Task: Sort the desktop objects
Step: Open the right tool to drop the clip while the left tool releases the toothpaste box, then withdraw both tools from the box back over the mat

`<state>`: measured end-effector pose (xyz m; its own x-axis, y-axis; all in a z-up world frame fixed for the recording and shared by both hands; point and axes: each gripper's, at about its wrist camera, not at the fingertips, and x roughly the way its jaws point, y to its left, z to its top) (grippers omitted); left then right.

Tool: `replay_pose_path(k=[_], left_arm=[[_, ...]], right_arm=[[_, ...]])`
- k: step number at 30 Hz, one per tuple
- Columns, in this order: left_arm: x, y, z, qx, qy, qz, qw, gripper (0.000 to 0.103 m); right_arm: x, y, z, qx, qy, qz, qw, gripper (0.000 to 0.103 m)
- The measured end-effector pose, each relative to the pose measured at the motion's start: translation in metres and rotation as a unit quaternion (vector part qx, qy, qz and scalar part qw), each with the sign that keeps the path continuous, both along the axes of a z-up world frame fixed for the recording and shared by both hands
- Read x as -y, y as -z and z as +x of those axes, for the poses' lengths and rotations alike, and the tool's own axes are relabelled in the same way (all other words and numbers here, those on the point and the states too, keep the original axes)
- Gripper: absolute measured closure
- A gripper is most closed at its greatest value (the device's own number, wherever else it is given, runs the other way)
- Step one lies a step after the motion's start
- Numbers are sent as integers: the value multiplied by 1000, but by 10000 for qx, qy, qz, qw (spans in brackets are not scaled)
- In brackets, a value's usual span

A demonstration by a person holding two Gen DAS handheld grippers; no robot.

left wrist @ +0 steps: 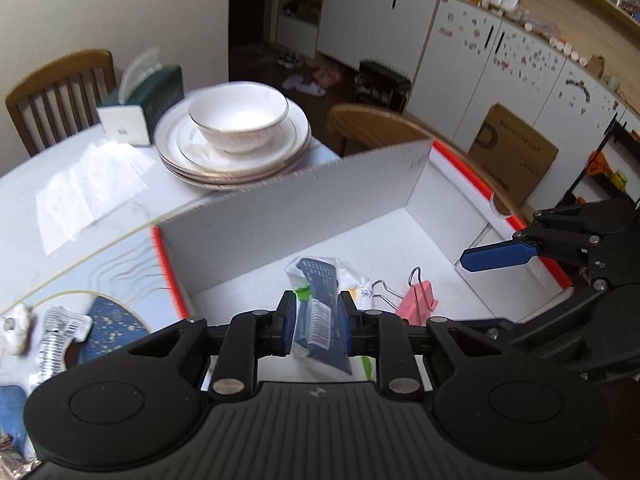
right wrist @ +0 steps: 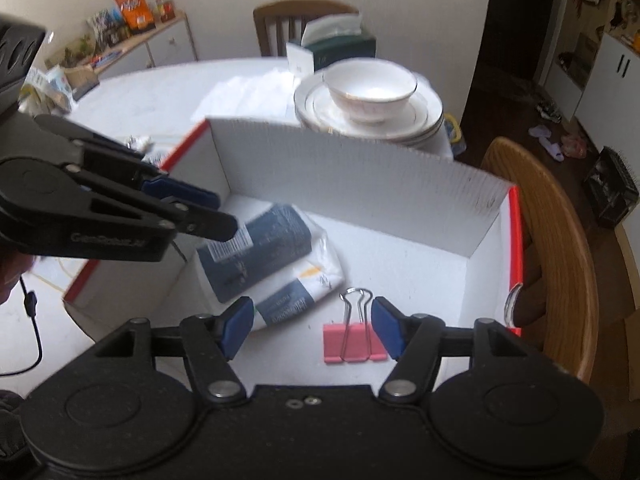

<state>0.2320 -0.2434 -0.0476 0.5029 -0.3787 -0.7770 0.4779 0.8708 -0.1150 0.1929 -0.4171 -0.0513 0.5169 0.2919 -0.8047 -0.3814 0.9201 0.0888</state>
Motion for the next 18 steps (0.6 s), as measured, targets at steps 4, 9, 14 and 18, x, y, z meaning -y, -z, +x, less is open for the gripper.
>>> replay_pose_path(k=[4, 9, 14, 18], left_arm=[[-15, -15, -15, 286, -72, -121, 9995, 83], [-38, -31, -34, 612, -127, -203, 9978, 83], [-67, -40, -48, 755, -193, -288, 9965, 83], [-91, -43, -58, 850, -266, -309, 9955, 83]], right_arm=[[-3, -10, -8, 238, 131, 247, 9993, 38], [-18, -20, -20, 462, 146, 459, 9978, 37], [-38, -25, -29, 584, 117, 665, 9960, 35], [-58, -29, -34, 640, 93, 774, 9949, 33]])
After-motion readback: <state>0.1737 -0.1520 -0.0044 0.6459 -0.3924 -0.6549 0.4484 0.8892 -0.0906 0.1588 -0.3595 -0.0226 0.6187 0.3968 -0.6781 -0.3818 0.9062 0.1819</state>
